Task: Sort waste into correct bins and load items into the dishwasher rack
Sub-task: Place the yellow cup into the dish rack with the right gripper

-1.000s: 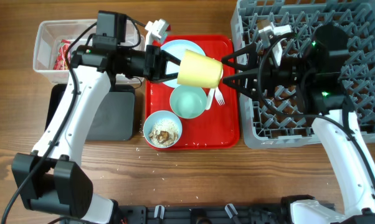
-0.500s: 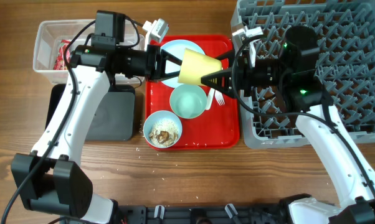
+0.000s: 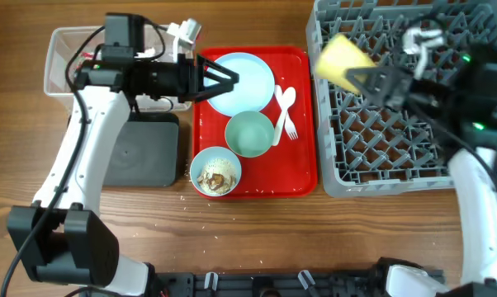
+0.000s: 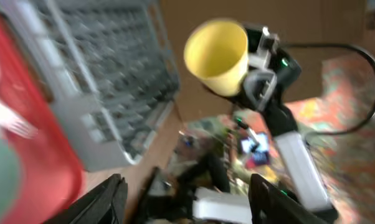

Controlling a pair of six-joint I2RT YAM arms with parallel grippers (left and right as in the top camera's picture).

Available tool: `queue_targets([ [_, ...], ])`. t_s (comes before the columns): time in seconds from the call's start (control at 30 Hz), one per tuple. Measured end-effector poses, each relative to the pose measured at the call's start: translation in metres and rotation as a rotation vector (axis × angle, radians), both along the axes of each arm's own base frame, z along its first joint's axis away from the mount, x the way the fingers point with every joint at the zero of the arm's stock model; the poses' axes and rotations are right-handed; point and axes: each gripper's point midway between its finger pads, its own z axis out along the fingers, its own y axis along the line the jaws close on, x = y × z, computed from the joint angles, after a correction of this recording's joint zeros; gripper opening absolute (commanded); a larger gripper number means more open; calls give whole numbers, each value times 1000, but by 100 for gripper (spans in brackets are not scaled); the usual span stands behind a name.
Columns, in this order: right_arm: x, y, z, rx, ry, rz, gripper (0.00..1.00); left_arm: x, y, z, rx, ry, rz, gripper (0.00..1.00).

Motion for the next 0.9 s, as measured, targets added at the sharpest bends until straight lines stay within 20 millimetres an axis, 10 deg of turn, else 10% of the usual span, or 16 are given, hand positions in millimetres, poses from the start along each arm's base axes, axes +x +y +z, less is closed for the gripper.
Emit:
queue_targets([
  [0.3, -96, -61, -49, -604, 494, -396, 41, 47, 69, -93, 617, 36, 386, 65],
  [0.57, -84, -52, -157, -907, 881, -186, 44, 45, 110, -120, 870, 79, 494, 66],
  [0.63, -86, -53, -182, -935, 983, -133, 59, 45, 112, -121, 881, 82, 498, 66],
  [0.73, -86, -54, -196, -953, 1033, -106, 90, 44, 113, -121, 885, 84, 498, 71],
  [0.9, -80, -55, -183, -959, 1000, -113, 88, 44, 113, -121, 889, 81, 498, 69],
])
